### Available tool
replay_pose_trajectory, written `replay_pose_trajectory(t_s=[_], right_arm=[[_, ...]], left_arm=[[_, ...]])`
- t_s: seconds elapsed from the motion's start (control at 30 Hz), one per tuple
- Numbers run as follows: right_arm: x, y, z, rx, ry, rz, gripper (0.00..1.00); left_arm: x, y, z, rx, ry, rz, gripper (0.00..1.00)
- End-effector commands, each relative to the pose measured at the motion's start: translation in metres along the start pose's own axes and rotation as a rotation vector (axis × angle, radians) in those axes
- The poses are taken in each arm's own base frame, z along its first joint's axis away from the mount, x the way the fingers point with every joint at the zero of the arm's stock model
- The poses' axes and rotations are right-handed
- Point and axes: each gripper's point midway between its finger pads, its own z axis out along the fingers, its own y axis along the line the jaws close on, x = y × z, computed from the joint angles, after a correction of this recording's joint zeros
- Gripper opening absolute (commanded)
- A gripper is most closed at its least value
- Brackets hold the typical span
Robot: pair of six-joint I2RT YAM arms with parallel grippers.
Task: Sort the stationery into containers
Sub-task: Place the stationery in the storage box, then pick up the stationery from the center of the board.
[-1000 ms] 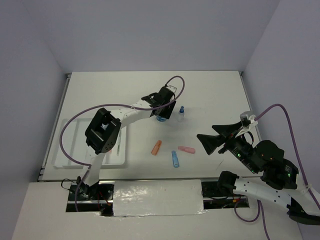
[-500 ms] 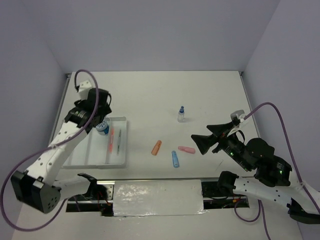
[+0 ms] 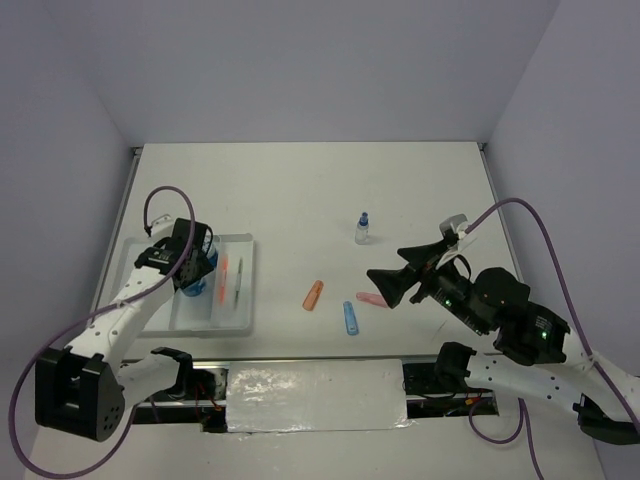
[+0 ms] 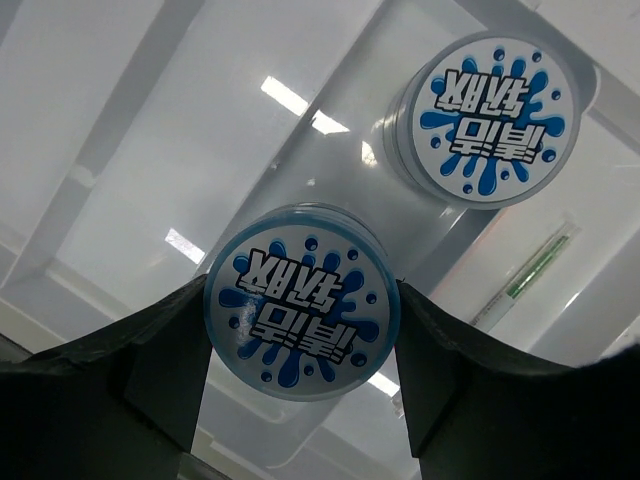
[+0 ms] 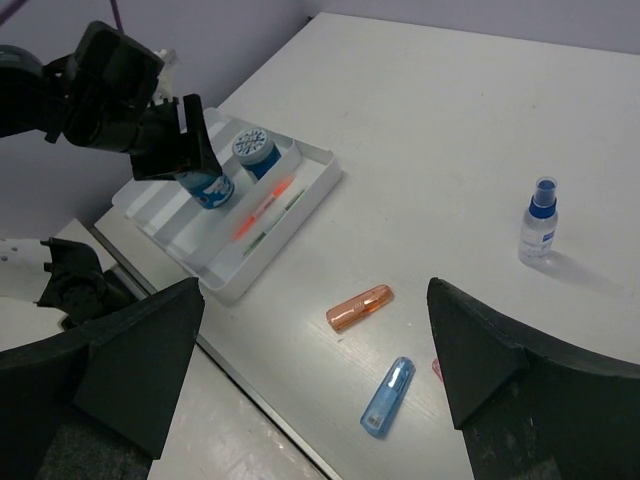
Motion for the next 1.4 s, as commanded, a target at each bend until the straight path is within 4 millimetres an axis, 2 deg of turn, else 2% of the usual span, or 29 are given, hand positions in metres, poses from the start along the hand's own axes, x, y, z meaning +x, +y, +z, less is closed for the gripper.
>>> replay_pose_trajectory(t_s=[0.0,0.07,0.13,0.17,0.2,0.27,0.3,0.4,0.43,0.5,0.67,0.77,0.8,0.83,0.87,0.9,0.93,0.97,1.0,1.03,1.07,1.1,1.17,1.2,1.27,1.3,1.37], right_arm=[[-0.011,0.007,0.005,-0.024,-0.040,0.002,1.00],[-0.010,0.007,0.005,-0.023,-0.037,-0.001,1.00],[-0.010,0.006,0.007,-0.021,-0.035,-0.005,1.00],[-0.010,0.007,0.007,-0.021,-0.035,-0.005,1.00],[-0.010,0.007,0.008,-0.022,-0.033,-0.005,1.00],[-0.011,0.008,0.008,-0.025,-0.033,-0.008,1.00],[-0.011,0.009,0.009,-0.028,-0.032,-0.008,1.00],[-0.011,0.010,0.010,-0.031,-0.033,-0.007,1.00],[-0.011,0.011,0.011,-0.033,-0.032,-0.007,1.00],[-0.011,0.011,0.011,-0.032,-0.031,-0.008,1.00],[-0.013,0.011,0.009,-0.036,-0.034,-0.006,1.00],[-0.015,0.008,0.007,-0.019,-0.035,-0.003,1.00],[-0.015,0.007,0.007,-0.013,-0.036,0.001,1.00],[-0.016,0.005,0.006,-0.007,-0.041,0.004,1.00],[-0.017,0.005,0.005,-0.005,-0.045,0.013,1.00],[-0.019,0.005,0.004,-0.002,-0.050,0.022,1.00],[-0.021,0.004,0.002,0.002,-0.056,0.032,1.00],[-0.020,0.003,0.001,0.004,-0.050,0.043,1.00],[-0.022,0.004,-0.002,0.003,-0.052,0.050,1.00],[-0.024,0.003,-0.005,0.004,-0.059,0.057,1.00],[-0.021,0.000,-0.007,0.012,-0.048,0.057,1.00],[-0.022,-0.001,-0.009,0.015,-0.049,0.057,1.00],[-0.023,-0.005,-0.015,0.022,-0.056,0.056,1.00],[-0.023,-0.006,-0.016,0.024,-0.057,0.056,1.00],[-0.023,-0.007,-0.017,0.026,-0.057,0.051,1.00],[-0.022,-0.006,-0.017,0.023,-0.056,0.050,1.00],[-0.020,-0.005,-0.016,0.016,-0.045,0.042,1.00]], left_arm=[[-0.005,-0.023,0.011,0.071,-0.009,-0.042,0.01],[0.001,-0.026,0.019,0.068,0.006,-0.032,0.06],[0.004,-0.024,0.021,0.052,0.014,-0.030,0.18],[0.004,-0.022,0.022,0.042,0.012,-0.028,0.26],[0.002,-0.022,0.021,0.039,0.005,-0.035,0.42],[-0.004,-0.017,0.015,0.030,-0.018,-0.039,0.55],[-0.007,-0.017,0.014,0.028,-0.027,-0.045,0.68],[-0.019,-0.014,-0.001,0.049,-0.060,-0.054,0.85],[-0.022,-0.017,-0.005,0.067,-0.064,-0.050,0.87],[-0.026,-0.024,-0.012,0.124,-0.072,-0.049,0.99],[-0.026,-0.032,-0.017,0.174,-0.064,-0.033,0.99],[-0.027,-0.065,-0.038,0.314,-0.088,0.023,0.99],[-0.024,-0.101,-0.058,0.455,-0.125,0.089,0.99],[-0.011,-0.123,-0.064,0.515,-0.101,0.154,0.99],[-0.010,-0.145,-0.079,0.563,-0.117,0.196,0.99],[0.015,-0.168,-0.100,0.621,-0.107,0.297,0.99],[0.035,-0.181,-0.087,0.568,-0.087,0.384,0.99],[0.042,-0.198,-0.096,0.591,-0.087,0.428,0.99],[0.074,-0.211,-0.094,0.598,-0.051,0.525,0.99],[0.085,-0.221,-0.097,0.621,-0.047,0.553,0.99],[0.096,-0.229,-0.100,0.634,-0.045,0.579,0.99],[0.119,-0.234,-0.097,0.636,-0.021,0.636,0.99],[0.138,-0.246,-0.097,0.666,0.006,0.673,0.99],[0.155,-0.247,-0.090,0.654,0.032,0.714,0.99],[0.169,-0.254,-0.087,0.658,0.056,0.743,0.99],[0.180,-0.253,-0.078,0.637,0.075,0.770,0.99],[0.189,-0.255,-0.075,0.634,0.098,0.783,0.98]])
